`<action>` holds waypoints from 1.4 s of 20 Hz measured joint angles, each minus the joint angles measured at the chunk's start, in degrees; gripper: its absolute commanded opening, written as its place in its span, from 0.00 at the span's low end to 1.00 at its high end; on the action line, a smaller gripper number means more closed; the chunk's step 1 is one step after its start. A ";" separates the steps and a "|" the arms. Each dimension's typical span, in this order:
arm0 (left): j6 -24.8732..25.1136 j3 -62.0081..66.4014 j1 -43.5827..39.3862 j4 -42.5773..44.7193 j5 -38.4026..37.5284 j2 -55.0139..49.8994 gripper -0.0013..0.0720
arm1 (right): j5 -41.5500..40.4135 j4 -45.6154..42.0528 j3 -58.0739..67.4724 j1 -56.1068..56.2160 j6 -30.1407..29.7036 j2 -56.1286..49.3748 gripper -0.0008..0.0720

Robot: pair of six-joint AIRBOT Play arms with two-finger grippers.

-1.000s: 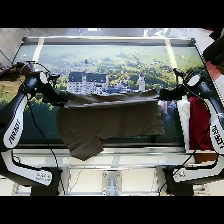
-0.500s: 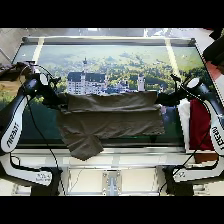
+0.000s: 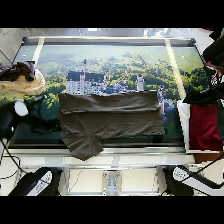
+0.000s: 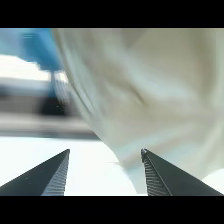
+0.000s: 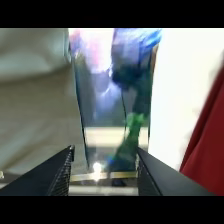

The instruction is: Fold the shirts.

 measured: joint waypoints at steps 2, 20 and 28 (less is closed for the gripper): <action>-0.31 -8.61 1.11 -7.78 0.63 4.76 0.71 | -1.73 1.90 -0.44 -0.87 -0.02 1.33 0.60; -1.99 -22.60 2.32 -16.83 5.62 8.24 0.65 | -4.13 9.18 -0.87 -1.77 -0.02 2.78 0.60; -2.62 -22.64 2.32 -21.84 8.90 4.02 0.04 | -4.26 10.88 -0.87 -1.77 0.00 2.78 0.60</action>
